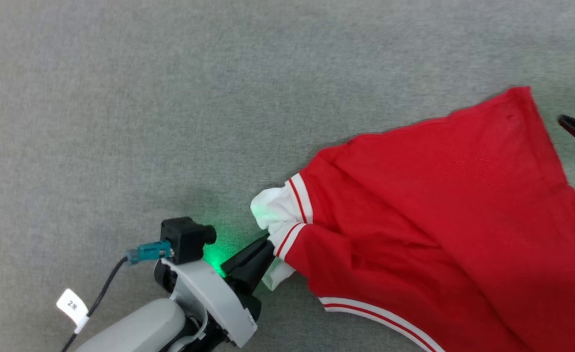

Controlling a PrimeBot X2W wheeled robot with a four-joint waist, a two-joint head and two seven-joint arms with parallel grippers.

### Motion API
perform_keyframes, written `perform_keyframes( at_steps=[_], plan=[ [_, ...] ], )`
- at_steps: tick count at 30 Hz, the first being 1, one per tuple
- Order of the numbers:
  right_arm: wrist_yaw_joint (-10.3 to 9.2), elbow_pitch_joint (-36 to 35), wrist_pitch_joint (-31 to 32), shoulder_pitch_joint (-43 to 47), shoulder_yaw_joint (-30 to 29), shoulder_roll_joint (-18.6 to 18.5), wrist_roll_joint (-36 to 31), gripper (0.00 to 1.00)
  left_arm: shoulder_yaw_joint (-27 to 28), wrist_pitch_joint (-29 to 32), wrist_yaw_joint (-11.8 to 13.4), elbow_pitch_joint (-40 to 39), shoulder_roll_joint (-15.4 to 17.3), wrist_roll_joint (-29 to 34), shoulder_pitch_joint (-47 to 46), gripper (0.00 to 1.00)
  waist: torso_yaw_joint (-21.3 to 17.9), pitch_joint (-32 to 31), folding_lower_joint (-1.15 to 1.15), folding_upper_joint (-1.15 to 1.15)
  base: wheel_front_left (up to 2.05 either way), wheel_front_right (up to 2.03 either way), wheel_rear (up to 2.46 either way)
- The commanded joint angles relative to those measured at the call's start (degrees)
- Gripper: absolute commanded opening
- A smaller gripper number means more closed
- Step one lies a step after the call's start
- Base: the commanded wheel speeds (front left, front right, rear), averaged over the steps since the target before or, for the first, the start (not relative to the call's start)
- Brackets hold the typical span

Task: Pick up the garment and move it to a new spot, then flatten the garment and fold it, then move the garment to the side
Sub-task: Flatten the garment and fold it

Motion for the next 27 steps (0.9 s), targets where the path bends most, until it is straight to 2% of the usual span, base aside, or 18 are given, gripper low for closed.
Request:
perform_keyframes(
  at_steps=[1, 3, 6, 12, 13, 15, 17, 21, 23, 27],
  plan=[
    [-0.09, 3.80, 2.80, -4.35, 2.71, 3.81, -2.56, 1.00, -0.22, 0.17, -0.71, 1.19, -0.96, 0.44, -1.13, 0.00, 2.01, 2.39, 0.00, 0.00, 0.00, 0.00, 0.00],
    [-0.09, 6.86, 5.00, -7.39, 5.30, 6.22, -4.44, 1.00, -0.27, 0.17, -1.20, 1.93, -1.55, 0.65, -1.71, 0.00, 2.46, 3.26, 0.00, 0.00, 0.00, 0.00, 0.00],
    [-0.09, 9.27, 6.69, -9.48, 7.58, 7.66, -5.17, 1.00, -0.42, 0.09, -1.56, 2.73, -2.06, 0.76, -2.07, 0.00, 2.81, 3.88, 0.00, 0.00, 0.00, 0.00, 0.00],
    [-0.09, 12.93, 10.62, -11.56, 13.13, 8.47, -3.74, 1.00, -0.60, -0.05, -2.33, 5.02, -3.21, 0.84, -2.51, 0.00, 3.30, 4.73, 0.00, 0.00, 0.00, 0.00, 0.00],
    [-0.09, 13.51, 11.12, -11.55, 13.77, 8.53, -3.40, 0.48, -0.59, -0.01, -2.45, 5.44, -3.39, 0.80, -2.67, 0.00, 3.29, 4.75, 0.00, 0.00, 0.00, 0.00, 0.00],
    [-0.09, 14.00, 10.92, -11.87, 15.08, 8.91, -2.70, 0.00, -0.48, 0.23, -3.11, 6.14, -3.91, -0.08, -3.13, 0.00, 3.29, 4.55, 0.00, 0.00, 0.00, 0.00, 0.00],
    [-0.09, 14.72, 9.72, -12.32, 15.11, 9.31, -2.27, 0.00, 0.39, 0.27, -4.31, 6.07, -4.65, -1.99, -4.01, 0.00, 3.33, 4.20, 0.00, 0.00, 0.00, 0.00, 0.00],
    [-0.11, 18.81, 4.48, -15.44, 11.66, 10.04, -2.98, 0.00, 3.05, 0.60, -5.47, 6.65, -3.59, -4.68, -7.88, 0.00, 2.82, 3.24, 0.00, 0.00, 0.00, 0.00, 0.00],
    [-0.10, 22.16, 2.11, -17.44, 9.76, 11.88, -3.74, 0.00, 4.28, 1.14, -5.53, 7.68, -2.26, -5.22, -10.29, 0.00, 1.80, 2.76, 0.00, 0.00, 0.00, 0.00, 0.00],
    [-0.10, 29.04, -1.76, -21.67, 6.12, 15.79, -5.51, 0.00, 6.19, 3.40, -5.87, 9.95, -3.28, -6.63, -16.94, 0.00, 0.13, 2.23, 0.00, 0.00, 0.00, 0.00, 0.00]
  ],
)
